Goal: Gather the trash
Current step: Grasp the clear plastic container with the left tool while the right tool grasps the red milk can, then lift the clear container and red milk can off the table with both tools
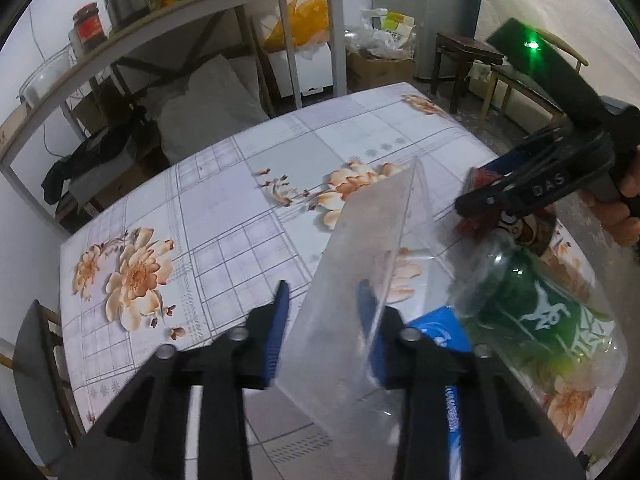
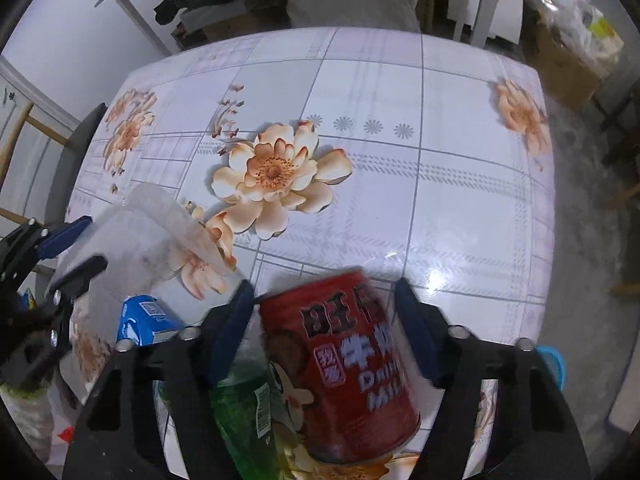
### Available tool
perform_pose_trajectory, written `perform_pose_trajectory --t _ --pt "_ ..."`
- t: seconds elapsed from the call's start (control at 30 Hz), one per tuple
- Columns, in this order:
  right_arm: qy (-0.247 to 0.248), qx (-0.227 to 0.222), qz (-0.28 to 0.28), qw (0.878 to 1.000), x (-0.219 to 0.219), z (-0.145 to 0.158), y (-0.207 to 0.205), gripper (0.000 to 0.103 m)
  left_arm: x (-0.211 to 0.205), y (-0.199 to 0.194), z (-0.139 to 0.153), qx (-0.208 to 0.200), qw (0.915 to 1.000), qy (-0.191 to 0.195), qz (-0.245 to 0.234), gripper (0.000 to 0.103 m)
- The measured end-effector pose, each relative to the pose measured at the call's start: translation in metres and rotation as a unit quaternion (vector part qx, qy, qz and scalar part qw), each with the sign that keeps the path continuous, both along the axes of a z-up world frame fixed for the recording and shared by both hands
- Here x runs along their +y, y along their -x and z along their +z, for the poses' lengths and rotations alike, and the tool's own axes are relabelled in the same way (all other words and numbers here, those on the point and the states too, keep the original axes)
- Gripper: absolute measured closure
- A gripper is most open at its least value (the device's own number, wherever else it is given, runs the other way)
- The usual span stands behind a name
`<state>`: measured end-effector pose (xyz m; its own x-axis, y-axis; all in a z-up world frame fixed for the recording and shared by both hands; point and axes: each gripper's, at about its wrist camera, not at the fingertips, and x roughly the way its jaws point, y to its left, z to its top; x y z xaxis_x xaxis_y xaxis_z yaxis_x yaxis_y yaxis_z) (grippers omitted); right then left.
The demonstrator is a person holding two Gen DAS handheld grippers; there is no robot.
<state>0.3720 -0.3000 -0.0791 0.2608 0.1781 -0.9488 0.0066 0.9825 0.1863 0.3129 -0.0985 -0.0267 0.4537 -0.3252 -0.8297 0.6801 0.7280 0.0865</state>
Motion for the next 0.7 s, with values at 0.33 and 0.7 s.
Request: perform_pose_trajectory --t 0.33,0.7 --pt "0.005 -0.034 -0.018 0.999 -0.009 0.006 0.008 0.042 0.028 -0.018 -0.011 0.004 0.9989 -0.001 0.048 0.093" --pt "-0.021 -0.17 -0.104 0.98 -0.039 0.033 0.038 0.042 0.09 -0.021 0.001 -0.01 0.9826 0.069 0.172 0.096"
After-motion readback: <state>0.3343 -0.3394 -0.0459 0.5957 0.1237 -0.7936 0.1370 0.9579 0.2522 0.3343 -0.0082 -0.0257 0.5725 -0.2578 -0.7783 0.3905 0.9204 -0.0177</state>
